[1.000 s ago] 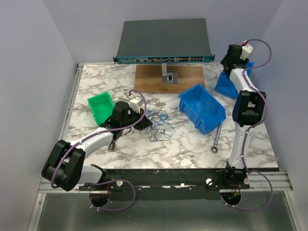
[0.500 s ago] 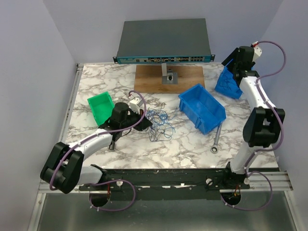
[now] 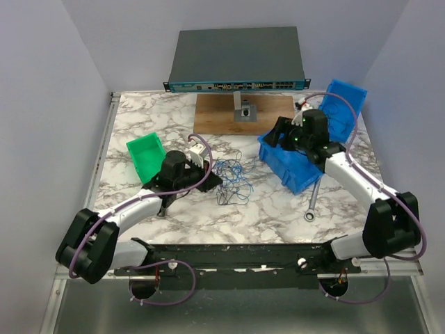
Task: Untangle the cables
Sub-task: Untie the cable.
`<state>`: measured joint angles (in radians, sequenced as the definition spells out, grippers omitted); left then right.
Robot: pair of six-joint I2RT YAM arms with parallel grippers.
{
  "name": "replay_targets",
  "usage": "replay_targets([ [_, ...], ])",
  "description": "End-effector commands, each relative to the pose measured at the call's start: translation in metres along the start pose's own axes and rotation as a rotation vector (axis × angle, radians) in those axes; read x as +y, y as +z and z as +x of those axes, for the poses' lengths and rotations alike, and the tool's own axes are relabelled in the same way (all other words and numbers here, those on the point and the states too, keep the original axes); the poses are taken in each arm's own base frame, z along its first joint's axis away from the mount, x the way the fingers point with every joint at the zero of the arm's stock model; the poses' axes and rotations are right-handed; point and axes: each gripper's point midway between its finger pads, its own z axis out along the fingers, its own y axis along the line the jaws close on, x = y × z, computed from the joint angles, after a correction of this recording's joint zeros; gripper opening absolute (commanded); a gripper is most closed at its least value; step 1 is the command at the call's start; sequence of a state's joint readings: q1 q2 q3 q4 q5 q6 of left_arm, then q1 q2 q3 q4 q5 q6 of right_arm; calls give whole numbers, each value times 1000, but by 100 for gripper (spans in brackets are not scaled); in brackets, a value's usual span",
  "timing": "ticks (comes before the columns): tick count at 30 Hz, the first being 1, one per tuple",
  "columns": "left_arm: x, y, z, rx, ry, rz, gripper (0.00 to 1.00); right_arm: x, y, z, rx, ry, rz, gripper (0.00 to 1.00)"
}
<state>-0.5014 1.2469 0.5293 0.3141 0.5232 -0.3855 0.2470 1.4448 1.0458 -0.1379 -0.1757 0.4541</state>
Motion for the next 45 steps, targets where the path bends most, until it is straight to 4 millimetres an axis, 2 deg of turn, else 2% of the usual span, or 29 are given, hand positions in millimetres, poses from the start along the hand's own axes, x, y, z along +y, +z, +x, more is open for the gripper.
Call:
replay_targets([
  [1, -14, 0, -6, -23, 63, 63, 0, 70, -24, 17, -25, -133, -298, 72],
  [4, -13, -2, -5, -27, 75, 56, 0, 89, -31, 30, -40, -162, -397, 72],
  [14, -16, -11, 5, -24, 27, 43, 0, 119, -29, 95, 9, -188, -540, 71],
  [18, -16, -16, 10, -4, 14, 26, 0, 128, -32, 124, 32, -212, -559, 70],
  [23, -15, -23, 15, 3, 16, 2, 0, 127, -34, 152, 67, -231, -552, 70],
  [26, -14, -27, 17, -5, 20, -13, 2, 126, -34, 163, 89, -247, -553, 70],
  [31, -9, -29, 18, -17, 3, -43, 16, 138, -35, 174, 112, -283, -585, 70],
  [35, -3, -29, 18, -15, -32, -89, 28, 143, -27, 179, 133, -292, -579, 70],
  [37, 3, -31, 17, -19, -52, -133, 33, 141, -21, 182, 141, -287, -548, 69],
  [42, 11, -39, 19, -17, -90, -208, 38, 119, 0, 185, 161, -269, -389, 67],
  [45, 12, -41, 21, -9, -94, -215, 39, 116, 2, 188, 174, -274, -378, 67],
])
